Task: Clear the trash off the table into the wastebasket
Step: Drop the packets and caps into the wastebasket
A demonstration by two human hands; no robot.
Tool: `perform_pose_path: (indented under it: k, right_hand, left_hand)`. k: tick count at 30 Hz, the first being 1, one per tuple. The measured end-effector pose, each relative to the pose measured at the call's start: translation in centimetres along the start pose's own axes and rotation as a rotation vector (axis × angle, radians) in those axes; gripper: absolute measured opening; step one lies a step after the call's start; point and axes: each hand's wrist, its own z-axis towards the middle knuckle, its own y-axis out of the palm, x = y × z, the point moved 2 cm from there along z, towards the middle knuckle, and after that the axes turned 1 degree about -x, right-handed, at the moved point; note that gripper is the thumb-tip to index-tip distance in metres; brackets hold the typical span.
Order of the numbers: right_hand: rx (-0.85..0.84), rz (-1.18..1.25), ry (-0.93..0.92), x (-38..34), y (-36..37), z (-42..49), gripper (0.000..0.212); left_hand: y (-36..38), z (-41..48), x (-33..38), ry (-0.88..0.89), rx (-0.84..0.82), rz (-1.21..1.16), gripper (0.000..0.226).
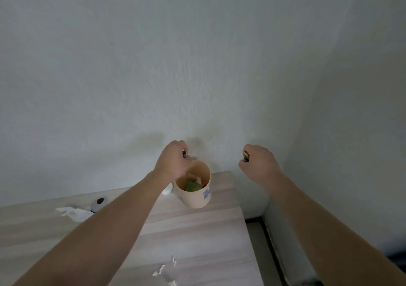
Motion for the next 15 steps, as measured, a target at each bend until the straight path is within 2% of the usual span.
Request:
perform_pose_path:
  k: [15]
  right_hand:
    - [-0.072,0.002,-0.013,2.0,4.8,6.0,0.015]
  left_hand:
    - [5.6,4.1,-2.9,0.043,-0.104,-0.023,0.009]
